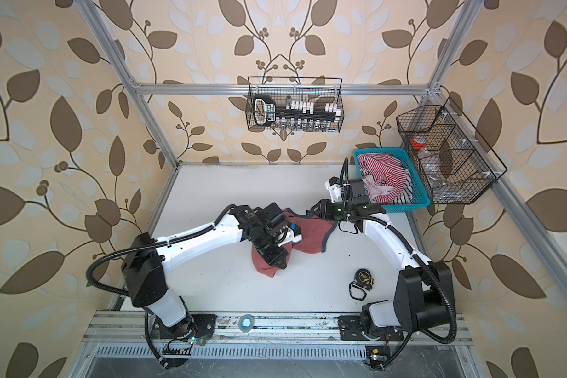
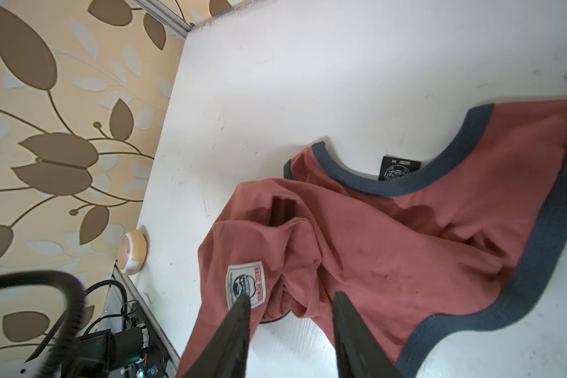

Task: Fold and stack tank tops
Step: Smooth out the tank top at the center of the table.

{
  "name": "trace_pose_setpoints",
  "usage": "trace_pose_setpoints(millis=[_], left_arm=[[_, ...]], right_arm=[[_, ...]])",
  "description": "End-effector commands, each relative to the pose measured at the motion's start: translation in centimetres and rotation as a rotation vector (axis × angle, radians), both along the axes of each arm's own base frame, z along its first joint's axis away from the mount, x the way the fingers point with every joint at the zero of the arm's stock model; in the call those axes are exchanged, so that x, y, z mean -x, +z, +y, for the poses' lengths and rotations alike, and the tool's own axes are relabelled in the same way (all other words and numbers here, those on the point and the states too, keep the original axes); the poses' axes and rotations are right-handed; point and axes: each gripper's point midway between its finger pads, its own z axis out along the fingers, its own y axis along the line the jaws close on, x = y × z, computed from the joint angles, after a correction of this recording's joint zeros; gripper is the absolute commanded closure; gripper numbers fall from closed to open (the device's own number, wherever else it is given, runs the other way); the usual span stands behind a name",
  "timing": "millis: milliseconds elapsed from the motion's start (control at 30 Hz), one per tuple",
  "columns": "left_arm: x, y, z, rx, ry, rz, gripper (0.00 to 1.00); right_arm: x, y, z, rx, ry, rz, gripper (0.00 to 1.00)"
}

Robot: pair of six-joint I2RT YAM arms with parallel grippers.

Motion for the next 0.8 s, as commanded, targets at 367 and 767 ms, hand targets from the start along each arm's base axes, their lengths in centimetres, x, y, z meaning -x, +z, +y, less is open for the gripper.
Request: trace_pose_setpoints(millis=[367, 767], left_arm=[[-2.2, 7.2, 3.0, 0.076, 0.135, -0.329, 0.56], [-7.1, 12.5, 13.8, 0.153, 0.663, -0.601, 0.49]], right_arm=[[0.3, -0.4, 6.6, 0.084, 0.188, 0.025, 0.51], [3.0, -3.9, 15.0, 0.362, 0.407, 0.058, 0.43]])
